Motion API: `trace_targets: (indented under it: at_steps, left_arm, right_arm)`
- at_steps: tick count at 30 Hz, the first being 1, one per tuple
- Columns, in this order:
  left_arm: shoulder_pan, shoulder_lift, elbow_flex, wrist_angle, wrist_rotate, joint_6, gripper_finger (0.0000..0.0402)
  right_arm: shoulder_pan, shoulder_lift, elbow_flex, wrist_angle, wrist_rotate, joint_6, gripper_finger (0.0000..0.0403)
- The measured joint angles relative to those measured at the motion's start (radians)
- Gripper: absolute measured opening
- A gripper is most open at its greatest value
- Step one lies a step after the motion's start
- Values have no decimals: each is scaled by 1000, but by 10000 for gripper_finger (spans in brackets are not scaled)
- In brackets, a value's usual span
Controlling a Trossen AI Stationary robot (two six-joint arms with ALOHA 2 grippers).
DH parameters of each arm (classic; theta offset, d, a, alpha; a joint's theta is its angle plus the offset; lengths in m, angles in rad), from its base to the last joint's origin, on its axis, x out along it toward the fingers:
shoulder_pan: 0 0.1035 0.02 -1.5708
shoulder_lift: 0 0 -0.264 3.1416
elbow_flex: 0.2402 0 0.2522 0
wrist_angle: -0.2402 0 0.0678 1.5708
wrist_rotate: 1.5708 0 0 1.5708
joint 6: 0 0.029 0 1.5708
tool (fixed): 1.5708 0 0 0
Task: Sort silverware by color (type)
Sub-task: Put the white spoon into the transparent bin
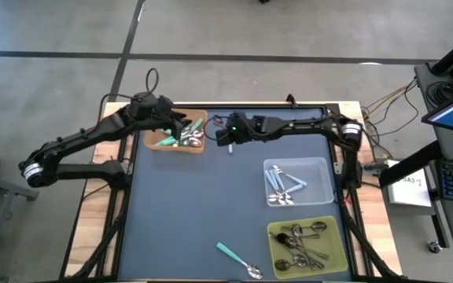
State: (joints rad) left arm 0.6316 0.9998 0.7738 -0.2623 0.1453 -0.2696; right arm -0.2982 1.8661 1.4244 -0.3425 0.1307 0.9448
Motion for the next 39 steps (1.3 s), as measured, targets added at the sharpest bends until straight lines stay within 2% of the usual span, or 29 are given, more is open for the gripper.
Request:
trace_targets:
  at_steps: [4,12,16,25,28,33,39]
  left_arm:
    - [6,-24,0,0,-48,-6,178]
    - [32,-64,0,-11,-51,-9,178]
    - [43,-74,0,-34,-52,-9,178]
    - [52,-75,0,-56,-57,-5,178]
    - [51,-75,0,-58,-57,-2,178]
    - [51,-75,0,-61,-58,-1,178]
    - [51,-76,0,-63,-58,13,178]
  right_arm:
    - [-27,87,97,-89,1,3,146]
    - [-40,249,307,-329,2,-67,132]
    - [-42,307,372,-379,1,-81,135]
    - [-41,361,402,-393,3,-97,122]
    - [-40,367,402,-406,11,-112,99]
    - [-40,369,392,-437,29,-134,32]
    - [-35,326,383,-480,-2,-162,25]
